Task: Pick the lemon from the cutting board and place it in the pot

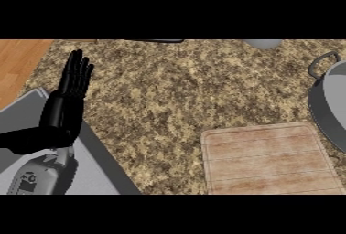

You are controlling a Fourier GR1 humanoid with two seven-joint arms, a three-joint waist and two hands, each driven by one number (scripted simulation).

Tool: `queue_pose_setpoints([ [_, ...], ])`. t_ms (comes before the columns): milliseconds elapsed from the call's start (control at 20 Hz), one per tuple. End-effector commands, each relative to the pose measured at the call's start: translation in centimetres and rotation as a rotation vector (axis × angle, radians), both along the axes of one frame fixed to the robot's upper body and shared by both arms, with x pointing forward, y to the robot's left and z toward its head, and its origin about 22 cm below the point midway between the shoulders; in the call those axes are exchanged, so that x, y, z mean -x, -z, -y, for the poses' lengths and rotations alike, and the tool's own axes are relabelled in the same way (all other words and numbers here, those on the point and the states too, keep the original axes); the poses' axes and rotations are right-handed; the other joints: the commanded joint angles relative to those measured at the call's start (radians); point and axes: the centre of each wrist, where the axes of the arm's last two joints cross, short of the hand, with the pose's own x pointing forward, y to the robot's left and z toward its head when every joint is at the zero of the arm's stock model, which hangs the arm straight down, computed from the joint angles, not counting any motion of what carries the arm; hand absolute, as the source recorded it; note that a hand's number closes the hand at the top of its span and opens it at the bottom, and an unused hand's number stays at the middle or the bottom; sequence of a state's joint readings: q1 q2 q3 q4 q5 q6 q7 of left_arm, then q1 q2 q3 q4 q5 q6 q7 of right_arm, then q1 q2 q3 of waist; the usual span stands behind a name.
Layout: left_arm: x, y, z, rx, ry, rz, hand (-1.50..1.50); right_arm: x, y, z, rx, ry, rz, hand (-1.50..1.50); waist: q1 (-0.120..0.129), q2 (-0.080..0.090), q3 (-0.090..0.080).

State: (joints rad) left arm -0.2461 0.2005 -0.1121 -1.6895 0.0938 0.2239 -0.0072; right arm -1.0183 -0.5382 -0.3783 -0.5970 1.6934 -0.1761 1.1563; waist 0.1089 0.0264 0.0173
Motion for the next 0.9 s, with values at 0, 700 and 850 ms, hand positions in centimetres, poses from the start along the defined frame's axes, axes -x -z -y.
queue_pose_setpoints([
  [0, 1.5, 5.3, -0.1, 0.052, -0.017, -0.190, 0.00, 0.3, 1.4, 1.2, -0.037, 0.172, 0.078, 1.50, -0.028, 0.015, -0.016],
  [700, 3.2, 6.7, -1.5, 0.053, -0.067, -0.197, 0.00, 3.7, 8.0, 6.2, -0.268, 0.156, 0.049, 1.50, -0.073, -0.007, -0.015],
  [850, 2.6, 6.2, -1.4, 0.048, -0.065, -0.198, 0.00, 4.0, 9.7, 5.9, -0.331, 0.188, 0.052, 1.50, -0.081, -0.007, -0.015],
])
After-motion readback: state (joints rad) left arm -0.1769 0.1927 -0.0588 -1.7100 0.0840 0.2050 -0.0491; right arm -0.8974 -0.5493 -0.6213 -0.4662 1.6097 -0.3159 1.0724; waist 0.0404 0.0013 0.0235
